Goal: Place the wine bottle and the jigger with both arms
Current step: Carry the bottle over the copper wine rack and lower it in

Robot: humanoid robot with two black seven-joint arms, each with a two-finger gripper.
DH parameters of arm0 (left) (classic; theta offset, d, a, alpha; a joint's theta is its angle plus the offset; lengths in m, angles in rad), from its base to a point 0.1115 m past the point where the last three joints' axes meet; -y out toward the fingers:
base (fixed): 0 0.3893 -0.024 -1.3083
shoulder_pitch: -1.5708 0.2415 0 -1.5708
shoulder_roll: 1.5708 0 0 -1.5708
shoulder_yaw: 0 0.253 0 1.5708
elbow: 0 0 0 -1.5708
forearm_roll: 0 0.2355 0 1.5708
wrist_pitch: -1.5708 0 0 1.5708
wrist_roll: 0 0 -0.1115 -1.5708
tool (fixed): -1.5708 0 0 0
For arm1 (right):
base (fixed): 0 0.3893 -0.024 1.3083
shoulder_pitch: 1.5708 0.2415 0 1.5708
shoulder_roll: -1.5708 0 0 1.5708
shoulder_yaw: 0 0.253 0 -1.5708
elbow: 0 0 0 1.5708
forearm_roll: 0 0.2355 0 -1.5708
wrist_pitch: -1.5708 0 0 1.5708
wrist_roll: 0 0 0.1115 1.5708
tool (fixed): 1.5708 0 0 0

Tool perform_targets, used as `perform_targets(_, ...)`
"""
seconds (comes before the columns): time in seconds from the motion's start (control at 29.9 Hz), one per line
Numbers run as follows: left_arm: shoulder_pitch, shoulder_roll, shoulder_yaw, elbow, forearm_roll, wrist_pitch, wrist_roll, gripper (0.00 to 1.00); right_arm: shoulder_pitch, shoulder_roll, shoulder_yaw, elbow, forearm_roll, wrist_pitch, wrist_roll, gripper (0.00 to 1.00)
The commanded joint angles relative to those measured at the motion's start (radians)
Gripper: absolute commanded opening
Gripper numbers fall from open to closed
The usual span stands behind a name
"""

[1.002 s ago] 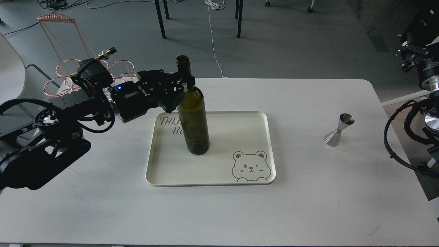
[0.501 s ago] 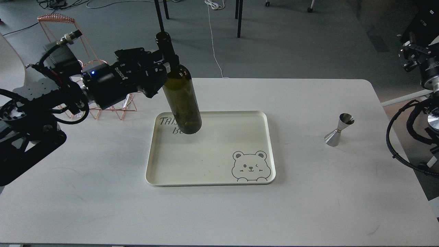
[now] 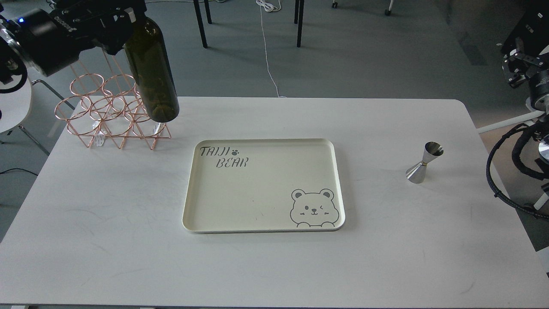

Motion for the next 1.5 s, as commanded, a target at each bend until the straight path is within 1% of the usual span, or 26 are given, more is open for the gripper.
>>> perform_targets(0.0, -0.007, -0.012, 0.0, 0.087, 0.0, -0.001, -0.013, 0.08, -0.004, -0.009, 0.0, -0.019, 0.0, 0.0, 0.0, 0.98)
perform_targets(0.53, -0.022, -0.107, 0.034, 0.255, 0.002, 0.003, -0.011, 0.09, -0.004, -0.001, -0.001, -0.032, 0.0, 0.0, 0.0, 0.98)
perform_targets(0.87, -0.056, -0.107, 0.035, 0.266, 0.002, 0.003, -0.013, 0.09, -0.004, 0.0, -0.001, -0.032, 0.0, 0.0, 0.0, 0.98)
perform_targets(1.3, -0.053, -0.131, 0.038, 0.328, 0.002, 0.006, -0.017, 0.09, -0.004, -0.001, -0.001, -0.032, 0.0, 0.0, 0.0, 0.98)
perform_targets(1.47, -0.051, -0.139, 0.038, 0.332, 0.002, 0.008, -0.017, 0.09, -0.004, 0.0, -0.001, -0.032, 0.0, 0.0, 0.0, 0.98)
